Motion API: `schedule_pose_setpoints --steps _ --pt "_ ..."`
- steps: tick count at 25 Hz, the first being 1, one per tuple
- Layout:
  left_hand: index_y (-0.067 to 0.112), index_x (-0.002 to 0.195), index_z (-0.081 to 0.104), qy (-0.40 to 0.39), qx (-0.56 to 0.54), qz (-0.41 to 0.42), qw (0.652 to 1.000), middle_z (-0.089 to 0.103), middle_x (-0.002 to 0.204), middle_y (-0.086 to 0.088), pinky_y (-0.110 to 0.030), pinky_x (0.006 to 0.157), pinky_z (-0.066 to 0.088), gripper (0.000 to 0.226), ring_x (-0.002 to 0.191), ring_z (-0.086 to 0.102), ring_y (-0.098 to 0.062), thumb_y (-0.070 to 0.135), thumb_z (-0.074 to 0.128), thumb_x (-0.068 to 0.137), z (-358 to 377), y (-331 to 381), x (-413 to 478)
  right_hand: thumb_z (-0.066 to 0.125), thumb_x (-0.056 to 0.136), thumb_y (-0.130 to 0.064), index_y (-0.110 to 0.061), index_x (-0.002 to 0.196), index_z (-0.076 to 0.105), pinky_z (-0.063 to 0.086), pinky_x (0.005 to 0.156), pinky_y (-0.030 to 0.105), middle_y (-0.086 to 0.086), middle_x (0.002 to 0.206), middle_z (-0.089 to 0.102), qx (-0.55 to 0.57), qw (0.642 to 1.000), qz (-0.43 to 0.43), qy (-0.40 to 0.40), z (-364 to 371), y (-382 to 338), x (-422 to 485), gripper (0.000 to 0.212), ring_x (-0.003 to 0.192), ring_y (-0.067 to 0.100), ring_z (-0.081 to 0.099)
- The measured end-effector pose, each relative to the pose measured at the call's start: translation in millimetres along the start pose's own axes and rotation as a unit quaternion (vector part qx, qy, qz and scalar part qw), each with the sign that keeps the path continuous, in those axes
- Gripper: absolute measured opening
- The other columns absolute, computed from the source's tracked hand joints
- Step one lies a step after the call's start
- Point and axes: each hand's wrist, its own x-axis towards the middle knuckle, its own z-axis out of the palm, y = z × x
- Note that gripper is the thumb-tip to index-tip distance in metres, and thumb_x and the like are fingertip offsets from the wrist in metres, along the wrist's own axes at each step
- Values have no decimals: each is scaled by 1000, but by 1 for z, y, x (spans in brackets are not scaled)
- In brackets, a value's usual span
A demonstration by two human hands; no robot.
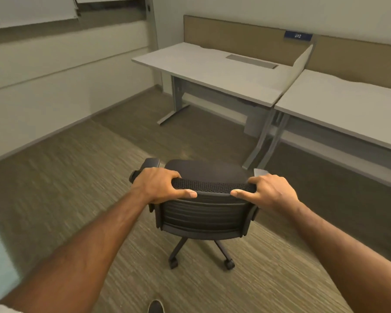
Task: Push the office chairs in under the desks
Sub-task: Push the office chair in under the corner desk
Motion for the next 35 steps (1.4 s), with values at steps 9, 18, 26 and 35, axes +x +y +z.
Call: schedule_pose_setpoints --steps 9,18,26,35 --pt "33 111 71 31 -9 39 999 73 102 12 -37 82 51 115 97 67 -15 112 11 52 -33 -163 121 -5 71 -96 -35 89 72 30 48 25 -15 66 58 -12 997 60 53 7 -81 173 100 55 4 46" --pt "39 107 71 61 -9 40 997 70 96 19 -32 71 40 104 93 66 -9 109 11 58 -54 -312 269 8 79 -86 -32 91 69 35 55 31 -10 77 65 15 999 33 25 6 -123 370 82 68 11 52" --pt "28 97 79 132 4 9 991 77 93 10 -32 74 44 80 88 70 -14 88 27 80 -78 -434 406 13 88 -85 -24 74 56 41 63 39 -3 76 65 27 993 2 111 18 -157 532 75 71 20 61" --pt "28 88 78 171 0 -39 984 73 82 10 -44 88 48 63 77 65 -14 72 33 86 -88 -542 539 10 71 -103 -24 64 45 29 48 33 -6 58 52 13 996 18 81 11 -156 691 87 52 9 47"
